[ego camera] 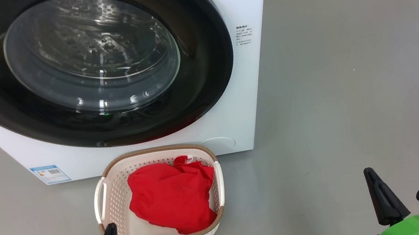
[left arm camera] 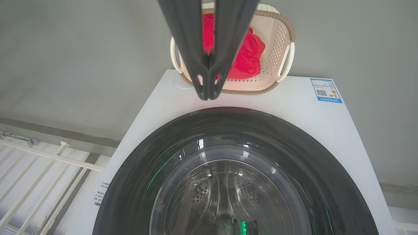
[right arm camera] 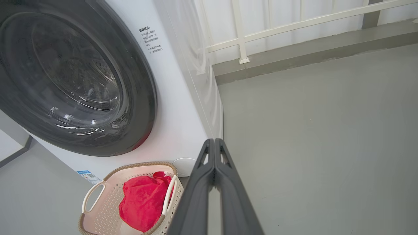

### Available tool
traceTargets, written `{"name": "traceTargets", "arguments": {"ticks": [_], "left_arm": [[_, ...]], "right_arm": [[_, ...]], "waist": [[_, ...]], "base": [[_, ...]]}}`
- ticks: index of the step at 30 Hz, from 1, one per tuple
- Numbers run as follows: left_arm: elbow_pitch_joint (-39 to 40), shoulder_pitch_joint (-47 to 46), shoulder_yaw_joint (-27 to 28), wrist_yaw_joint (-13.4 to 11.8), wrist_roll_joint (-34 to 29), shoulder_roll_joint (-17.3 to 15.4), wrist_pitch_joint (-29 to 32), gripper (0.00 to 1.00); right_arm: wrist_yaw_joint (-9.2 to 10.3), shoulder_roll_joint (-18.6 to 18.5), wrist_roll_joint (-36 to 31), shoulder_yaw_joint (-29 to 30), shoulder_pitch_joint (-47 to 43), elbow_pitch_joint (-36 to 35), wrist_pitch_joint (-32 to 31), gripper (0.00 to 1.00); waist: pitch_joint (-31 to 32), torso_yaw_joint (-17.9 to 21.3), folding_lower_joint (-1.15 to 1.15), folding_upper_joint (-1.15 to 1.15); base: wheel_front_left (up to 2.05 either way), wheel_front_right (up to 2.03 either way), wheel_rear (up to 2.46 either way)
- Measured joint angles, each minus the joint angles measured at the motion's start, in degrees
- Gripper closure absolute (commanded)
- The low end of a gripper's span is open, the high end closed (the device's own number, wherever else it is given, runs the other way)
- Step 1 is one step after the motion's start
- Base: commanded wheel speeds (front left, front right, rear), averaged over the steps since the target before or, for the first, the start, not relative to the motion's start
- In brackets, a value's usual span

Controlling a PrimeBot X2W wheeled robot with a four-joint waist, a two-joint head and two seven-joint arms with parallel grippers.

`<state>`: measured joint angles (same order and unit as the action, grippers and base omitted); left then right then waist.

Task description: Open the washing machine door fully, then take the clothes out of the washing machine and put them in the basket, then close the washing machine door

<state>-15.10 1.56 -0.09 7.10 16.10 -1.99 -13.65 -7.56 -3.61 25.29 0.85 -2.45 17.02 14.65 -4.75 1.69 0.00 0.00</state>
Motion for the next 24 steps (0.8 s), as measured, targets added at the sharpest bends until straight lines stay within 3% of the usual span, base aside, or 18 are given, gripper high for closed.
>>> {"name": "traceTargets", "arguments": {"ticks": [24], "left_arm": [[-0.12,-0.18,0.19,-0.01,15.55,-0.07,3.57,1.0]], "right_arm": [[0.0,-0.01,13.97,0.46,0.21,-0.09,-3.67,1.0]], "waist": [[0.97,-0.36,0.01,0.0]], "base": [[0.0,0.0,0.0]]}}
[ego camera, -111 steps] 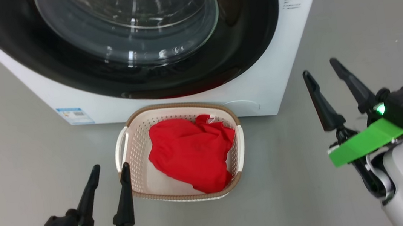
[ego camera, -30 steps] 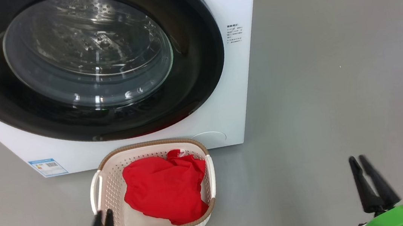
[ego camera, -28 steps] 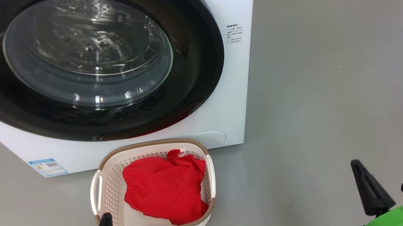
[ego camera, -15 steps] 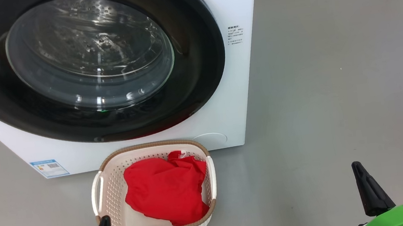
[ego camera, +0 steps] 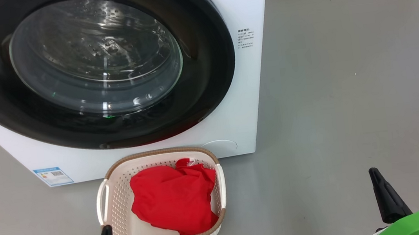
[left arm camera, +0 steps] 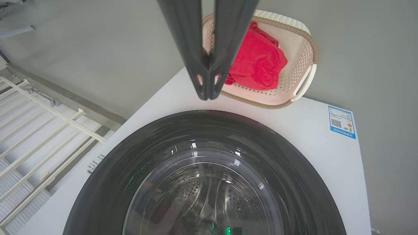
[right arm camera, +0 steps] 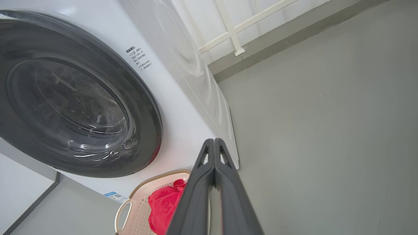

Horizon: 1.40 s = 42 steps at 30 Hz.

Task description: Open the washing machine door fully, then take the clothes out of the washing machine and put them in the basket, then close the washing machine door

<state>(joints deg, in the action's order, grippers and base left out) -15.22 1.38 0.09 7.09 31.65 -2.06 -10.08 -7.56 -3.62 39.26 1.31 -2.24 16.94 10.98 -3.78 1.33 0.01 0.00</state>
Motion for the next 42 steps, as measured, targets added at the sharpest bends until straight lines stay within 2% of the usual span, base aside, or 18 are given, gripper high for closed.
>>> {"name": "traceTargets", "arguments": {"ticks": [42], "left_arm": [[-0.03,-1.74,1.37,0.0,25.13,-0.24,6.54,1.0]], "right_arm": [[0.01,0.12,21.86,1.98,1.54,-0.41,-6.82,1.0]], "waist": [[1.49,-0.55,0.0,0.0]], "base": [[0.0,0.0,0.0]]}}
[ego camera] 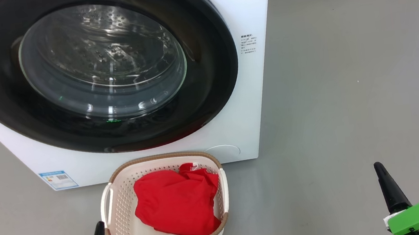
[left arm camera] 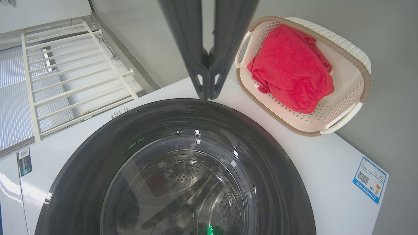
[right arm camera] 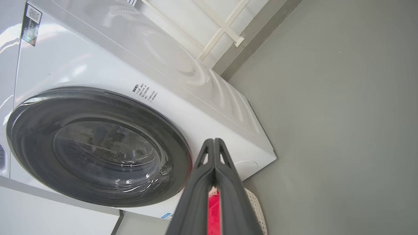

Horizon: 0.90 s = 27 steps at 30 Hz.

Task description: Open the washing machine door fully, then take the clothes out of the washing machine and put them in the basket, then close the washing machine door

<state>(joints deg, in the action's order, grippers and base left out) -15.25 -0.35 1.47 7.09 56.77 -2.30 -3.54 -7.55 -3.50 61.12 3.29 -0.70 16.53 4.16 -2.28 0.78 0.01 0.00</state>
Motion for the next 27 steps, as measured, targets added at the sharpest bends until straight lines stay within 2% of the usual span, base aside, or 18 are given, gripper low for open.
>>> {"name": "traceTargets", "arguments": {"ticks": [27], "left_arm": [[0.0,-1.34,0.97,0.0,16.58,-0.05,4.05,1.0]], "right_arm": [[0.01,0.21,14.4,1.65,1.57,-0.27,-4.66,1.0]], "waist": [[0.99,-0.36,0.0,0.0]], "base": [[0.0,0.0,0.0]]}}
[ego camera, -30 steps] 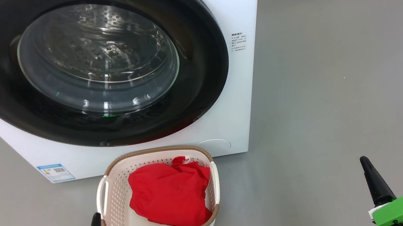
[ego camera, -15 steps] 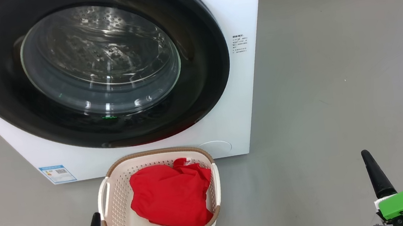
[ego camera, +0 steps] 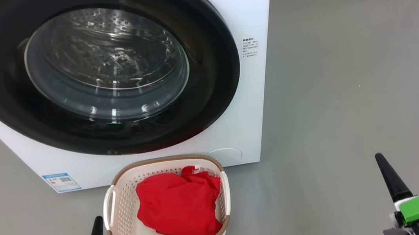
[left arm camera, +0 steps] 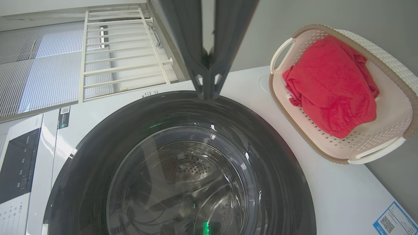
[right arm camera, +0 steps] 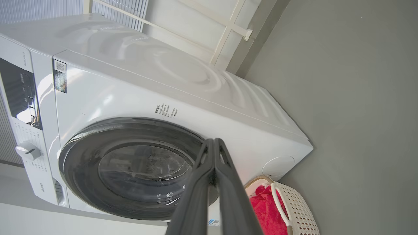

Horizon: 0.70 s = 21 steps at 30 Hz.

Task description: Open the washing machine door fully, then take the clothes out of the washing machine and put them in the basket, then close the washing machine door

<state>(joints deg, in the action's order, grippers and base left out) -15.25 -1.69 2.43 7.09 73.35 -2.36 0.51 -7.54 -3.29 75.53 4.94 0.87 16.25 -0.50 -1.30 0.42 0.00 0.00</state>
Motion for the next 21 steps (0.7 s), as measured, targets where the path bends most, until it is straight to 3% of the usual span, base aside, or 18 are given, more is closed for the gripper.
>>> {"name": "traceTargets", "arguments": {"ticks": [21], "left_arm": [[-0.01,-1.2,1.04,0.0,13.3,-0.02,3.69,1.0]], "right_arm": [[0.01,0.13,11.69,1.52,1.94,-0.37,-3.64,1.0]], "waist": [[0.8,-0.3,0.0,0.0]], "base": [[0.0,0.0,0.0]]}}
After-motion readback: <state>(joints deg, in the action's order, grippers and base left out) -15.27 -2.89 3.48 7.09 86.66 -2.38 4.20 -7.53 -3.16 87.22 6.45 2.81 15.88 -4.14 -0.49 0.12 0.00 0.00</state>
